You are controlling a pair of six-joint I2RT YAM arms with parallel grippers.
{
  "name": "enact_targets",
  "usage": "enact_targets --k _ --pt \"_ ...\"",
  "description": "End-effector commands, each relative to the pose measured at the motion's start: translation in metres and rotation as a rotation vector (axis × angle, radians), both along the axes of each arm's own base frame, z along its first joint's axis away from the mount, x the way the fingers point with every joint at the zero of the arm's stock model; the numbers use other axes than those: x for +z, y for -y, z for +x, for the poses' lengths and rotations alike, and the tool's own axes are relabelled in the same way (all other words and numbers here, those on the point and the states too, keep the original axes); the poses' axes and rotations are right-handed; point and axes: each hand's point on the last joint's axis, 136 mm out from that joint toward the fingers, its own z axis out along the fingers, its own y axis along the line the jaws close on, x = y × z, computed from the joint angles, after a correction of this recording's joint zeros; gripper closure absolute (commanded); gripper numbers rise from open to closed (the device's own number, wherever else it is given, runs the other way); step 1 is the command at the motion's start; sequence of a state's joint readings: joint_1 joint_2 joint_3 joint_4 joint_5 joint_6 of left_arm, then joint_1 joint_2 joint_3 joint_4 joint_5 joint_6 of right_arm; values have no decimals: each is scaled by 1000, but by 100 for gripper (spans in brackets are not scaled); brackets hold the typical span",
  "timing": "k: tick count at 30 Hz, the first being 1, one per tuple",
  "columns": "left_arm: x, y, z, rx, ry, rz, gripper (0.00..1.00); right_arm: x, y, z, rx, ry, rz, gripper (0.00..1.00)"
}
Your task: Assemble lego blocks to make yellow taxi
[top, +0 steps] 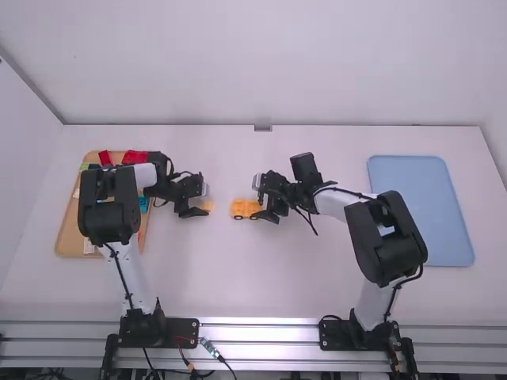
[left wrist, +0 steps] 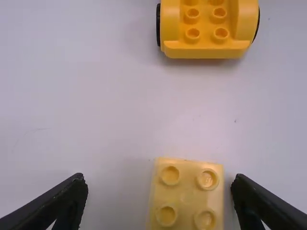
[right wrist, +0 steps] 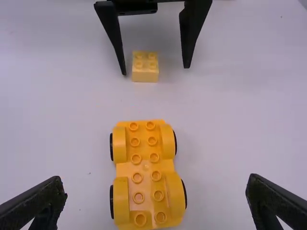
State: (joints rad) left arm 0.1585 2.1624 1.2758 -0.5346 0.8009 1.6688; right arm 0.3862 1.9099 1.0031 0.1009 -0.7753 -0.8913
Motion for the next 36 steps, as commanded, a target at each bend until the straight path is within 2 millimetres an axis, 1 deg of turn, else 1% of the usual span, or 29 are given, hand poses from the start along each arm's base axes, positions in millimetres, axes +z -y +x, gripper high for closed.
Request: enact_targets --k 1,3,7,10,12,18,26,29,31,36 --pt "-12 2 -9 -13 -33 20 23 4 -2 1 4 0 11 1" --pt "-11 1 -8 -11 -30 19 24 4 -1 2 1 1 11 1" --pt "-6 1 -6 -14 -40 20 31 5 -2 2 -7 -12 15 1" --pt "-4 -1 -8 -15 -70 43 29 4 -1 3 -13 -17 15 1" --pt "-3 -3 -8 -19 -85 65 30 4 -2 3 -11 -15 15 1" --pt "-1 -2 -6 -19 -75 55 33 4 -2 2 -9 -15 14 1" --pt "1 1 -6 -19 -77 33 40 4 -2 2 -11 -19 15 1" --pt "1 1 -7 -19 -77 32 41 4 -2 2 -9 -18 13 1" --pt "1 2 -6 -21 -75 33 44 4 -2 2 -14 -20 11 1" --pt "1 7 -7 -37 -71 35 49 3 -1 2 -14 -19 10 1"
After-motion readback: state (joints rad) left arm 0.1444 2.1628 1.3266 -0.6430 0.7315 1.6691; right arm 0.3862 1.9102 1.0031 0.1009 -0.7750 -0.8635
